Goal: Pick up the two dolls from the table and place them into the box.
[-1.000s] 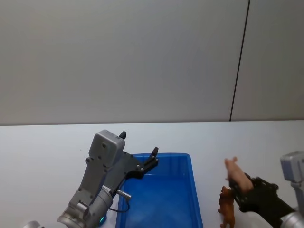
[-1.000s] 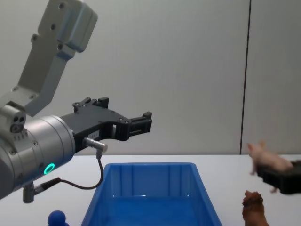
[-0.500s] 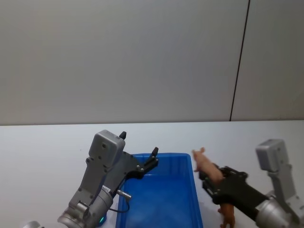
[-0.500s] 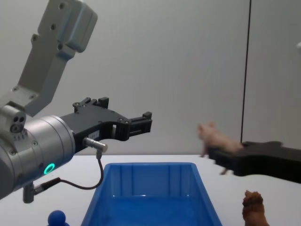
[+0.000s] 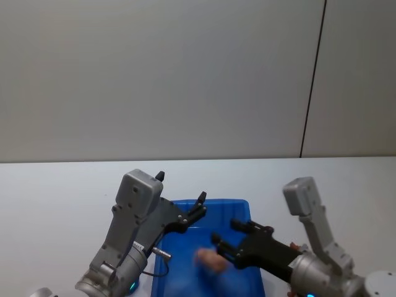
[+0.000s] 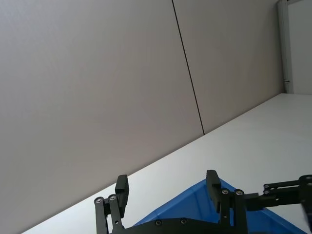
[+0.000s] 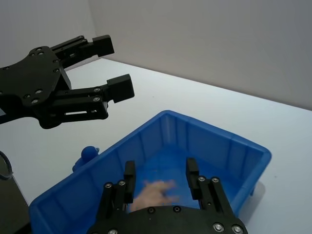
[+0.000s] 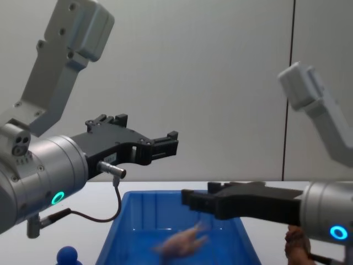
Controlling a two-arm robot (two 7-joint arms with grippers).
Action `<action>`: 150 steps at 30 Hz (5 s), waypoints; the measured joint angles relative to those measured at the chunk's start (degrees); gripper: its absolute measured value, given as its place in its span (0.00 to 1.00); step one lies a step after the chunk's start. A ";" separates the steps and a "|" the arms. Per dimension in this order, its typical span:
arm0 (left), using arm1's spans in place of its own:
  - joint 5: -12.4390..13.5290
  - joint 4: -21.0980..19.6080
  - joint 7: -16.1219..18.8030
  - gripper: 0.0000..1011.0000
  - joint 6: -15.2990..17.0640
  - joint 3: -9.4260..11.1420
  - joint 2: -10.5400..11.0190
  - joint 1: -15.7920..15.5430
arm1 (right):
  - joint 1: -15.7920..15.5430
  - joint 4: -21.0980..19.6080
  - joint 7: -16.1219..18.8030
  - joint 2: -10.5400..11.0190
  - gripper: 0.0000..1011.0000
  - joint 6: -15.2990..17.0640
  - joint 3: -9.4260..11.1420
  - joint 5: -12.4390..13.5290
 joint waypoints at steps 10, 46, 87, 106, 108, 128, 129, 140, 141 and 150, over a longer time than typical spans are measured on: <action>0.00 0.00 0.00 0.99 0.00 0.00 0.00 0.00 | 1.96 3.36 0.00 -1.50 0.85 0.18 -0.91 -0.67; 0.00 0.00 0.00 0.99 0.00 0.00 0.00 0.00 | -13.22 -15.84 -28.03 4.78 0.99 3.62 -0.57 -2.78; 0.00 0.00 0.00 0.99 0.00 0.00 0.00 0.00 | -18.34 -12.19 -31.99 4.26 0.62 2.21 0.52 5.23; 0.00 0.00 0.00 0.99 0.00 0.00 0.00 0.00 | -17.82 -11.30 -29.12 4.23 0.29 -1.38 0.90 3.46; 0.00 0.00 0.00 0.99 0.00 0.00 0.00 0.00 | -17.78 -11.83 -28.97 4.36 0.29 -1.95 0.93 2.64; 0.00 0.00 0.00 0.99 0.00 0.00 0.00 0.00 | -15.53 -15.68 -23.25 5.22 0.29 -7.03 1.59 -2.58; 0.00 0.00 0.00 0.99 0.00 0.00 0.00 0.00 | -15.18 -15.67 -22.43 5.17 0.29 -7.21 1.61 -2.65; 0.00 0.00 0.00 0.99 0.00 0.00 0.00 0.00 | -10.94 -12.30 -14.48 3.56 0.29 -6.17 1.23 -2.53; 0.00 0.00 0.00 0.99 0.00 0.00 0.00 0.00 | -10.15 -11.40 -13.44 3.16 0.29 -5.74 1.09 -2.45; 0.00 0.00 0.00 0.99 0.00 0.00 0.00 0.00 | -6.28 -6.19 -8.80 0.94 0.53 -4.25 0.27 -2.05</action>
